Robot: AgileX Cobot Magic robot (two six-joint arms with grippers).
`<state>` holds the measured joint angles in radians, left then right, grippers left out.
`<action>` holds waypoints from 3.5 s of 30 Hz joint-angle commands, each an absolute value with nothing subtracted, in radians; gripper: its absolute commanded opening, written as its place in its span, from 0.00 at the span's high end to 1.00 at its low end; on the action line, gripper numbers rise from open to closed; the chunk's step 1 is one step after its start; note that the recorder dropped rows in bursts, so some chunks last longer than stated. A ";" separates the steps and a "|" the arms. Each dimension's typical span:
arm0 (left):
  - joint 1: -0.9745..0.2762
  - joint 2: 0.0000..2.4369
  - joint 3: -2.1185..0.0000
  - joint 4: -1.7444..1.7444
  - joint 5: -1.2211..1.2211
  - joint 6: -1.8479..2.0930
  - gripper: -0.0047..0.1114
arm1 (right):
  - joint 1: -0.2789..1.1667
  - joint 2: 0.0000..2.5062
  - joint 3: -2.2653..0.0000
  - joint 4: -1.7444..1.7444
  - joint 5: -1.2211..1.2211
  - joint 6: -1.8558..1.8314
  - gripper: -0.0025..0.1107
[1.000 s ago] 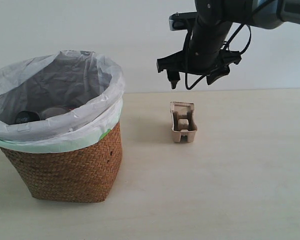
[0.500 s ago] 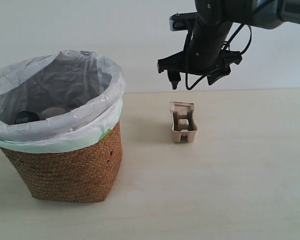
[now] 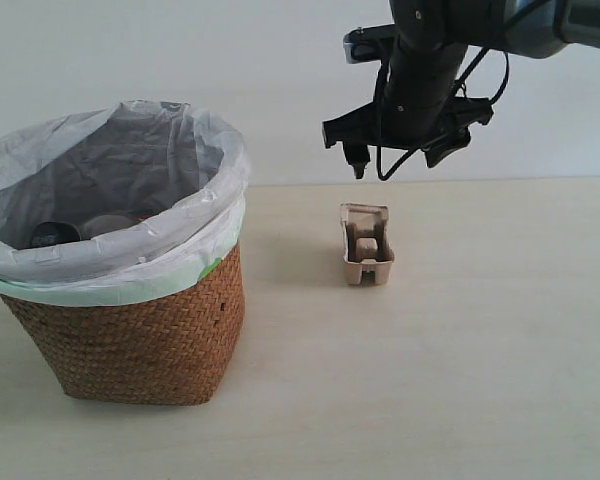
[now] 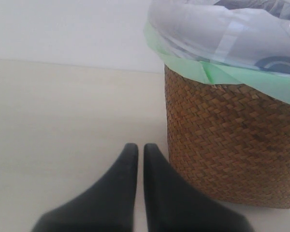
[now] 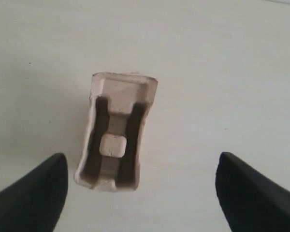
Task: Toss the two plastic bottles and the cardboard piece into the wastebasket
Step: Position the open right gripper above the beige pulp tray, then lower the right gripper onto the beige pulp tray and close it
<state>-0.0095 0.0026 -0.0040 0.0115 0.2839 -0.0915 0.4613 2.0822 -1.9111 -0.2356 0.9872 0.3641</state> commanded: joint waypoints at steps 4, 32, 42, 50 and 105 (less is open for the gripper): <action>-0.010 0.000 0.000 0.016 0.277 -0.097 0.93 | 0.458 2.066 -1.918 -0.252 0.995 0.383 0.32; -0.010 0.000 0.000 0.016 0.277 -0.097 0.93 | 0.429 2.069 -1.918 -0.218 1.042 0.368 0.32; -0.010 0.000 0.000 0.016 0.277 -0.097 0.93 | 0.429 2.133 -1.917 -0.187 0.977 0.365 0.32; -0.010 0.000 0.000 0.016 0.277 -0.097 0.93 | 0.429 2.222 -1.917 -0.178 0.893 0.365 0.32; -0.010 0.000 0.000 0.016 0.277 -0.097 0.93 | 0.429 2.377 -1.919 -0.091 0.732 0.383 0.52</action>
